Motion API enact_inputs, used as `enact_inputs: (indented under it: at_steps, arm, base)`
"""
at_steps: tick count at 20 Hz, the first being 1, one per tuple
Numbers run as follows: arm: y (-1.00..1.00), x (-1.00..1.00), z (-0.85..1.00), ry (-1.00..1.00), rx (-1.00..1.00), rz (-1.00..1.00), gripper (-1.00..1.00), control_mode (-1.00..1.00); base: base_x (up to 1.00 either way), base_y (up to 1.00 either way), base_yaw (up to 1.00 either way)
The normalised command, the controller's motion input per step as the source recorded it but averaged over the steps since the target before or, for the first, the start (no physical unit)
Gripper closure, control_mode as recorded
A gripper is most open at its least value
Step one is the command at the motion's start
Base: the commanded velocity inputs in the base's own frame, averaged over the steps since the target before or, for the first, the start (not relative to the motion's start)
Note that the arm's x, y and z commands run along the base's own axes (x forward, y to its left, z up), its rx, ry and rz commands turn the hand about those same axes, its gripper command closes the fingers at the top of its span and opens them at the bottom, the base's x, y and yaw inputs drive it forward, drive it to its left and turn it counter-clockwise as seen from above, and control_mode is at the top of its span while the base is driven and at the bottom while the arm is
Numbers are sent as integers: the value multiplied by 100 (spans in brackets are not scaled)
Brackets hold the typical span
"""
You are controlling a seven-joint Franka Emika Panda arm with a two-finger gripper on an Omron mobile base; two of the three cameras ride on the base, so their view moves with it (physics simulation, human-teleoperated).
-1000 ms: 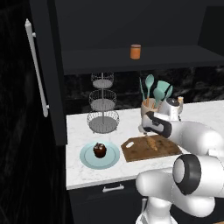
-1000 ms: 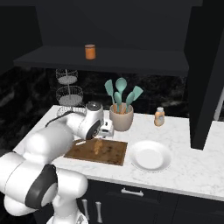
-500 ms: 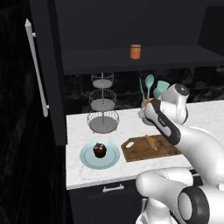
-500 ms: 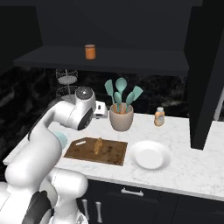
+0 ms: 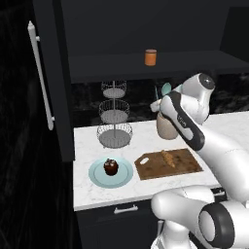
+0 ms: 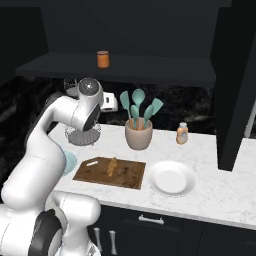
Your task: From the different types of pastries on the counter, select a croissant and place it on the cutting board. Then retrieve a jar of jam from the cabinet and place it alongside the croissant on the cutting board.
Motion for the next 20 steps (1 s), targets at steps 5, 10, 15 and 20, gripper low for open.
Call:
enact_inputs:
  at_steps: [5,10,15,20]
  arm:
    - [14,44,100,-3,0,1,-100,-100]
    - [16,13,100,-8,0,0,-100,-100]
    - [24,13,85,-3,-10,-3,-100,-100]
    - [0,57,11,5,-26,-25,-100,-100]
  base:
    - [0,0,0]
    - [0,0,0]
    - [0,0,0]
    - [0,0,0]
